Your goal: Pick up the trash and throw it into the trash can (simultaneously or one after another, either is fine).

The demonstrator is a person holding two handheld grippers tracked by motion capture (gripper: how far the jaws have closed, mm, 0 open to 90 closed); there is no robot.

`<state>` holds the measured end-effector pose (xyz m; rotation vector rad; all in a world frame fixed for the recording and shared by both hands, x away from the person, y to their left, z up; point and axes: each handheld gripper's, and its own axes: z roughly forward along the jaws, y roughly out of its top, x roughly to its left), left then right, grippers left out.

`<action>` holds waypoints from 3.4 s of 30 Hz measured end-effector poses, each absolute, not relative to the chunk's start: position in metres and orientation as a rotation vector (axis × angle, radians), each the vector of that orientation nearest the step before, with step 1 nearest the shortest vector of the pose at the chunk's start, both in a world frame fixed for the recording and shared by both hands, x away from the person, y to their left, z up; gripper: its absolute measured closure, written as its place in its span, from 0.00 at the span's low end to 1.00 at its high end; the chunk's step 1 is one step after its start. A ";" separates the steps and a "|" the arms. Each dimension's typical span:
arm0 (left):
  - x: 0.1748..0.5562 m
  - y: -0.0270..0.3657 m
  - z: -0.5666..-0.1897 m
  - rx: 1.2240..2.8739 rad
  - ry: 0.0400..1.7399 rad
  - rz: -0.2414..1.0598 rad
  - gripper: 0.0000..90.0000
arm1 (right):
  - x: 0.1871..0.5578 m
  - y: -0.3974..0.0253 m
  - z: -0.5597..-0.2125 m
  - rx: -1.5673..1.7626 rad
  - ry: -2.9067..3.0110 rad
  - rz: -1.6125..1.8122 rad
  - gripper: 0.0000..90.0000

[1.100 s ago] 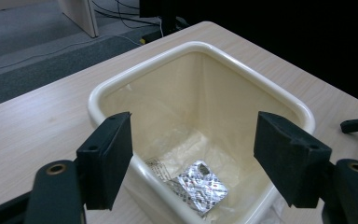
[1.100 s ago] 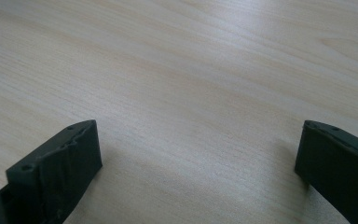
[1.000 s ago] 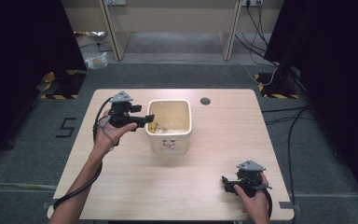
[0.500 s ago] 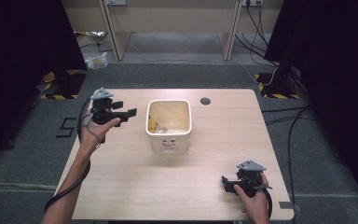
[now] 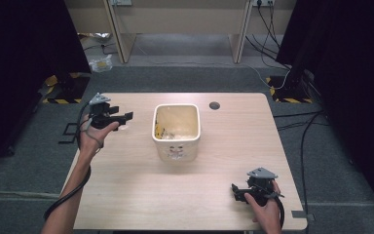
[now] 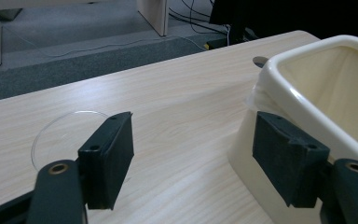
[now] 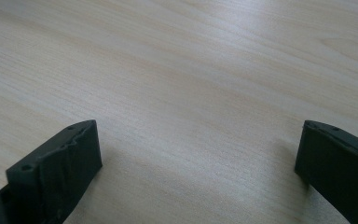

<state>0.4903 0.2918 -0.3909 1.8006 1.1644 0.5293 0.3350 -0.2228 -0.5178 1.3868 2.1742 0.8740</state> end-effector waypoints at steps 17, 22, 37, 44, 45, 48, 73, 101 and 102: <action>0.513 0.300 -0.422 1.859 1.193 0.590 0.32 | 0.335 -0.223 -0.518 1.387 2.173 0.876 0.00; 0.521 0.298 -0.425 1.869 1.204 0.593 0.32 | 0.335 -0.223 -0.518 1.386 2.173 0.875 0.00; 0.542 0.308 -0.438 1.882 1.263 0.611 0.33 | 0.335 -0.223 -0.518 1.379 2.179 0.878 0.00; 0.545 0.304 -0.442 1.911 1.255 0.623 0.35 | 0.335 -0.223 -0.518 1.379 2.179 0.877 0.00; 0.546 0.303 -0.443 1.912 1.255 0.623 0.35 | 0.335 -0.222 -0.518 1.379 2.178 0.878 0.00; 0.548 0.303 -0.444 1.922 1.256 0.622 0.38 | 0.335 -0.223 -0.518 1.380 2.179 0.877 0.00; 0.540 0.298 -0.444 2.009 1.145 0.674 0.90 | 0.335 -0.222 -0.518 1.377 2.180 0.878 0.00; 0.507 0.286 -0.394 2.003 1.024 0.598 0.90 | 0.335 -0.222 -0.518 1.377 2.181 0.878 0.00; 0.506 0.285 -0.392 2.002 1.014 0.597 0.90 | 0.335 -0.222 -0.518 1.377 2.181 0.878 0.00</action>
